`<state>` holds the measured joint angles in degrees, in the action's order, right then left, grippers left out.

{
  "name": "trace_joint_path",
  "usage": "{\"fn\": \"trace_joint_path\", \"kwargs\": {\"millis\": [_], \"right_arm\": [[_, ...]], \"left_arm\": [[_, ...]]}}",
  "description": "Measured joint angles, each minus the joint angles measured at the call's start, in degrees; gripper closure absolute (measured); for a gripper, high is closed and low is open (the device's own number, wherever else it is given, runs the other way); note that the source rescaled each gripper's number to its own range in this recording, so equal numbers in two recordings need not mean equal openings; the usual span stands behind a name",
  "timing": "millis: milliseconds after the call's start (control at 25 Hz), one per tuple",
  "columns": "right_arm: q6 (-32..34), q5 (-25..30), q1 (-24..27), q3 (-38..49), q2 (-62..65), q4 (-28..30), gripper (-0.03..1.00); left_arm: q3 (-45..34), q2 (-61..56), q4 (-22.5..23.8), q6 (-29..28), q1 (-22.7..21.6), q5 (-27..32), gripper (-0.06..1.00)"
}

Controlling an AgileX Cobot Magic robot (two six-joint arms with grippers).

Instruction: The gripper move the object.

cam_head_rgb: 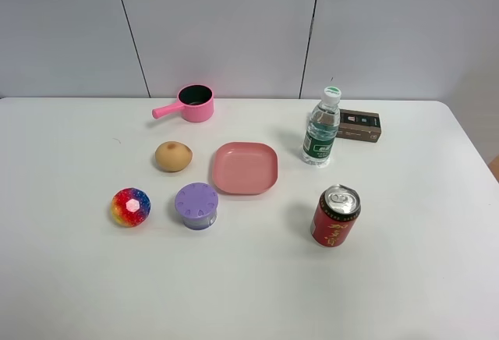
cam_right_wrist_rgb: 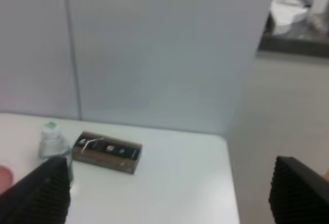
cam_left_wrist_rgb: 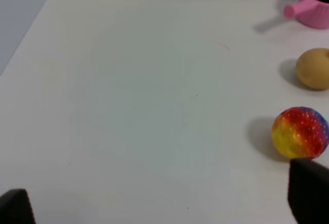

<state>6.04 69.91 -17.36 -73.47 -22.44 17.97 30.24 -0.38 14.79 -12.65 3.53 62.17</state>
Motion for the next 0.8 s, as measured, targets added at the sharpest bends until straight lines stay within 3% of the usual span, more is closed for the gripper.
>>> {"fn": "trace_joint_path", "kwargs": {"millis": [160, 440, 800], "right_arm": [[-2.13, -0.05, 7.76, 6.9, 4.07, -5.16, 0.18], [-3.45, -3.25, 15.89, 23.0, 11.08, -15.98, 0.18], [-4.22, -3.72, 17.25, 38.51, 20.49, -17.97, 0.18]], "left_arm": [[0.0, 0.0, 0.0, 0.0, 0.0, 0.0, -0.06], [0.0, 0.0, 0.0, 0.0, 0.0, 0.0, -0.06], [0.0, 0.0, 0.0, 0.0, 0.0, 0.0, -0.06]]}}
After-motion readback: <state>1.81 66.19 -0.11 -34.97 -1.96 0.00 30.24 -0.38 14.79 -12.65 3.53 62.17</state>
